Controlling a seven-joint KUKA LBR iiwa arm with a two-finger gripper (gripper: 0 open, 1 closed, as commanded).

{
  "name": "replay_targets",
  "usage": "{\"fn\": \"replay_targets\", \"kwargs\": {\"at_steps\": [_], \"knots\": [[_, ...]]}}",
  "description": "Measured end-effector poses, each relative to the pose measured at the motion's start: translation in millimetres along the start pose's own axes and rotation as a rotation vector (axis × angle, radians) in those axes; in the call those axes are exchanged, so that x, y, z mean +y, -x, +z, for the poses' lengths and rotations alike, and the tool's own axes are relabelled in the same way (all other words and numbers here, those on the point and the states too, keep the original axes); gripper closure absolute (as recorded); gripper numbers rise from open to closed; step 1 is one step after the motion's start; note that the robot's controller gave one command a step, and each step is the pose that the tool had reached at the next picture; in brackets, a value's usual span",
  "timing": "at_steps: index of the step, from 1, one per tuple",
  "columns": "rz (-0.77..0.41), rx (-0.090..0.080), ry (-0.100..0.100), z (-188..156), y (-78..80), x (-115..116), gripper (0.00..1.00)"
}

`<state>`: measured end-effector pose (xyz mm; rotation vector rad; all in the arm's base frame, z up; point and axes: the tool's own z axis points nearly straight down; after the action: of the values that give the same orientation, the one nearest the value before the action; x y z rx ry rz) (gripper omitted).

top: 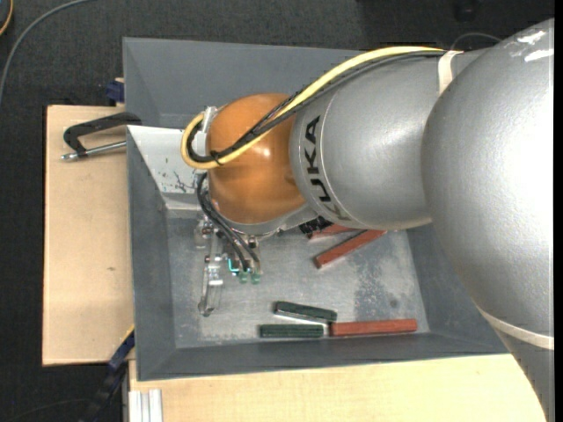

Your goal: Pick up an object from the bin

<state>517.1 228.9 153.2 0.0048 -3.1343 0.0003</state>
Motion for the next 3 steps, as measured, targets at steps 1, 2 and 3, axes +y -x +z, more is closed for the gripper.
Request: {"fn": "replay_targets", "kwargs": {"at_steps": [1, 2, 3], "knots": [[-0.218, -0.006, -0.001, 71, 44.8, -56, 0.0], [-0.024, -0.019, 0.001, 16, 68.3, -115, 0.0], [0.077, -0.009, 0.0, 82, 28.1, -218, 0.0]]}}
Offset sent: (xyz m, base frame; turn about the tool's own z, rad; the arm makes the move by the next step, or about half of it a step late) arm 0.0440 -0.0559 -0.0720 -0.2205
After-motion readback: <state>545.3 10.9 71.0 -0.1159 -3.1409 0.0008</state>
